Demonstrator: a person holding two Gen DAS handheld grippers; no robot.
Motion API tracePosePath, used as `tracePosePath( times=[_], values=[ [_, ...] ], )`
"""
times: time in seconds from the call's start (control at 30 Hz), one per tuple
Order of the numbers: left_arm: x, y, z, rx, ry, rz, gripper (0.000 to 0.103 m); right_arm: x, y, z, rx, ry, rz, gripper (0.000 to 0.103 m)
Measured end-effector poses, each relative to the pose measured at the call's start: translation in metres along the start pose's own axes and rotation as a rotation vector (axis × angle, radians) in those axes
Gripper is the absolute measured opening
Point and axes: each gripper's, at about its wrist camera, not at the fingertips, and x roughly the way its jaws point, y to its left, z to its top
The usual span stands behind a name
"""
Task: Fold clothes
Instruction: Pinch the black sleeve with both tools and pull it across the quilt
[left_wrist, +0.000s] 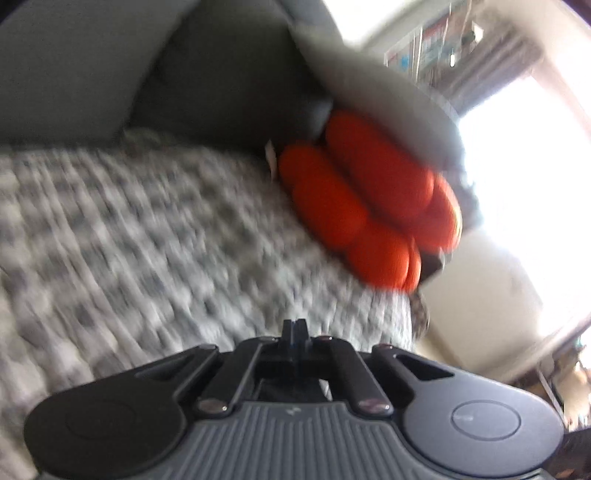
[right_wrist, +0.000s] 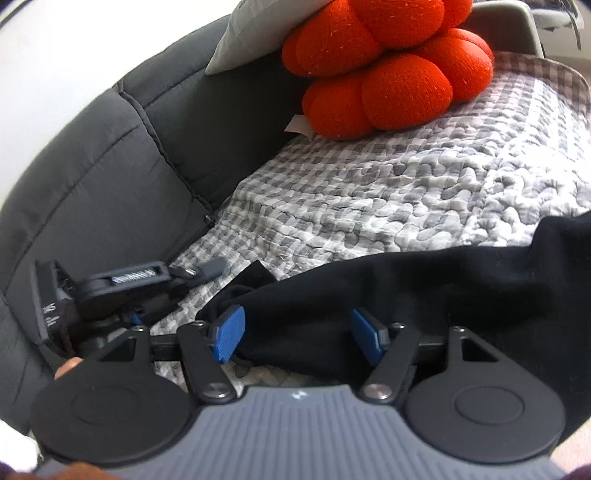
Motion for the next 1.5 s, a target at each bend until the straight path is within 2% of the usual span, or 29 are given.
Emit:
tracePosePath(
  times=[0.13, 0.27, 0.37, 0.43, 0.53, 0.77, 0.87, 1.07, 1.27, 1.37, 1.43, 1.5],
  values=[
    [-0.024, 0.004, 0.01, -0.027, -0.088, 0.031, 0.0, 0.0, -0.002, -0.001, 0.013, -0.003, 0.007, 0.068],
    [-0.028, 0.0, 0.017, -0.017, -0.03, 0.01, 0.002, -0.001, -0.001, -0.002, 0.018, -0.017, 0.011, 0.068],
    [-0.021, -0.011, 0.012, 0.017, 0.052, 0.003, 0.019, -0.002, 0.001, -0.004, 0.042, -0.032, 0.088, 0.068],
    [-0.019, -0.016, 0.009, 0.03, 0.094, -0.028, 0.032, 0.001, 0.005, -0.006, 0.05, -0.029, 0.154, 0.068],
    [-0.018, -0.022, 0.004, 0.047, 0.128, -0.074, 0.041, 0.009, 0.018, -0.011, 0.023, -0.024, 0.222, 0.068],
    [-0.024, -0.023, 0.004, 0.054, 0.164, -0.079, 0.045, 0.04, 0.05, -0.02, -0.034, -0.015, 0.309, 0.067],
    [-0.024, -0.02, 0.006, 0.052, 0.203, -0.084, 0.047, 0.043, 0.055, -0.026, -0.056, 0.031, 0.361, 0.067],
    [-0.024, -0.024, 0.004, 0.137, 0.288, -0.147, 0.059, 0.054, 0.055, -0.031, -0.046, 0.152, 0.453, 0.067],
    [-0.01, -0.029, -0.009, 0.223, 0.304, -0.162, 0.058, 0.051, 0.052, -0.034, -0.02, 0.249, 0.436, 0.067],
    [-0.002, -0.032, -0.016, 0.262, 0.316, -0.125, 0.056, 0.041, 0.045, -0.031, 0.008, 0.291, 0.42, 0.067],
    [0.001, -0.034, -0.018, 0.28, 0.321, -0.106, 0.054, 0.029, 0.039, -0.023, 0.015, 0.268, 0.42, 0.067],
    [0.0, -0.031, -0.016, 0.259, 0.319, -0.1, 0.053, 0.013, 0.032, -0.012, 0.03, 0.202, 0.422, 0.067]
  ],
)
